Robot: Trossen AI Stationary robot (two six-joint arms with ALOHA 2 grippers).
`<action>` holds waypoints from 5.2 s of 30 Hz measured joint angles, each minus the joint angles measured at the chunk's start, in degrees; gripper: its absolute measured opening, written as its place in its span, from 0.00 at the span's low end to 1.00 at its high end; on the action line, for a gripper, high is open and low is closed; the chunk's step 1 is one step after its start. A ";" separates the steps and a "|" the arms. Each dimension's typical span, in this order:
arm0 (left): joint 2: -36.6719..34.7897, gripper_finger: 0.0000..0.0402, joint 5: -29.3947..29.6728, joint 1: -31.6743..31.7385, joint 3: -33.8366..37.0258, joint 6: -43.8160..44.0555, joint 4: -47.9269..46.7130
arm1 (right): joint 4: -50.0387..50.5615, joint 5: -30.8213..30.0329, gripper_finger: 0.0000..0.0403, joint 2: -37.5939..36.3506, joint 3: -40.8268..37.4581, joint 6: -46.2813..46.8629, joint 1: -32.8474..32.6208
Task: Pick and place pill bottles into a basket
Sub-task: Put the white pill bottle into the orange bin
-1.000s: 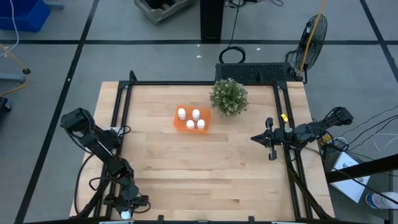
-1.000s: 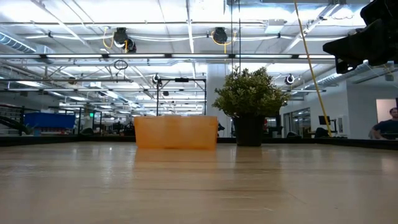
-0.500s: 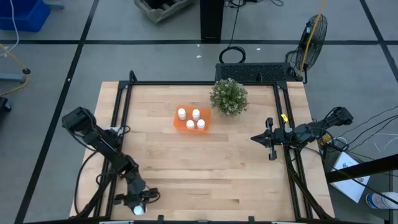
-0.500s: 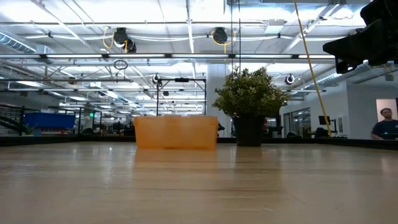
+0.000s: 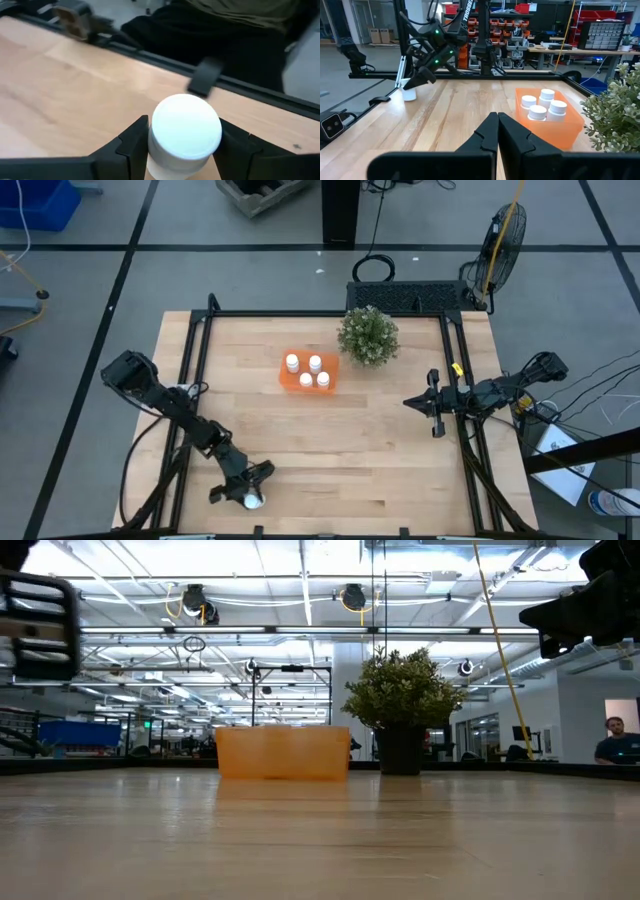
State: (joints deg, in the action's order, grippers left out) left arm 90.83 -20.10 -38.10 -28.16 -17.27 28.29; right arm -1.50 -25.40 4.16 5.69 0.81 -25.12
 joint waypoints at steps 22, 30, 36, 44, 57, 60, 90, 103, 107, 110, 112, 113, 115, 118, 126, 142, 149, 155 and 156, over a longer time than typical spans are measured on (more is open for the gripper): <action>-0.17 0.51 6.42 11.82 0.02 15.25 6.70 | 0.00 -0.01 0.00 -0.01 0.00 0.00 0.01; -0.24 0.44 14.46 12.29 -0.01 13.29 10.04 | -0.02 -0.01 0.00 -0.02 -0.02 -0.01 0.02; -0.24 0.52 20.03 12.58 -0.02 13.79 11.44 | 0.02 -0.01 0.00 0.00 -0.02 -0.01 0.02; -0.24 0.46 28.62 12.50 -0.02 14.55 11.74 | 0.00 -0.01 0.00 -0.02 -0.02 0.00 0.01; -0.50 0.02 30.15 11.40 -0.02 9.33 15.00 | -0.02 0.00 0.00 -0.02 -0.02 -0.01 0.02; -0.50 0.07 29.79 11.74 -0.02 10.46 14.90 | 0.00 0.00 0.00 -0.02 -0.02 -0.01 0.02; 0.14 0.71 30.52 7.43 -14.44 42.63 -15.54 | 0.00 0.01 0.00 -0.02 -0.02 0.01 0.02; 22.38 0.96 31.54 2.59 -27.66 47.38 -16.60 | -0.37 0.01 0.00 0.04 -0.02 0.01 0.02; 24.88 0.95 32.40 2.40 -31.54 45.56 -21.80 | -0.42 0.00 0.00 0.04 -0.02 0.01 0.00; 24.69 0.92 33.01 2.37 -32.84 41.09 -23.12 | -0.42 0.01 0.00 0.04 -0.02 0.01 0.02; 23.97 0.90 32.11 2.44 -33.87 37.01 -26.22 | -0.41 -0.01 0.00 0.04 -0.02 0.01 0.02; 23.64 0.88 31.99 2.42 -34.29 35.16 -28.35 | -0.44 0.00 0.00 0.04 -0.02 0.01 0.02; 22.53 0.86 33.36 2.28 -34.68 33.48 -32.01 | -0.42 0.00 0.00 0.07 -0.02 -0.01 0.02; 21.28 0.84 34.37 2.22 -34.62 34.83 -34.82 | -0.39 0.00 0.00 0.07 -0.02 -0.01 0.01; 20.74 0.84 35.81 -0.47 -34.71 27.93 -34.61 | -0.39 -0.01 0.00 0.07 -0.02 0.01 0.02; 20.63 0.82 29.58 2.20 -37.79 17.87 -33.40 | -0.42 -0.01 0.00 0.07 -0.02 0.01 0.00; 20.63 0.82 29.01 2.02 -37.83 15.73 -26.20 | -0.42 0.00 0.00 0.07 -0.02 0.01 0.02; 22.48 0.79 26.98 2.09 -37.83 14.80 -24.49 | -0.39 0.01 0.00 0.09 -0.02 -0.01 0.00; 23.11 0.79 27.04 2.15 -37.81 14.63 -23.97 | -0.40 -0.01 0.00 0.09 -0.02 0.00 0.01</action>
State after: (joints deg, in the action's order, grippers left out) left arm 113.94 6.94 -35.94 -65.98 -2.64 4.32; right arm -1.89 -25.41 4.25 5.67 0.81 -25.11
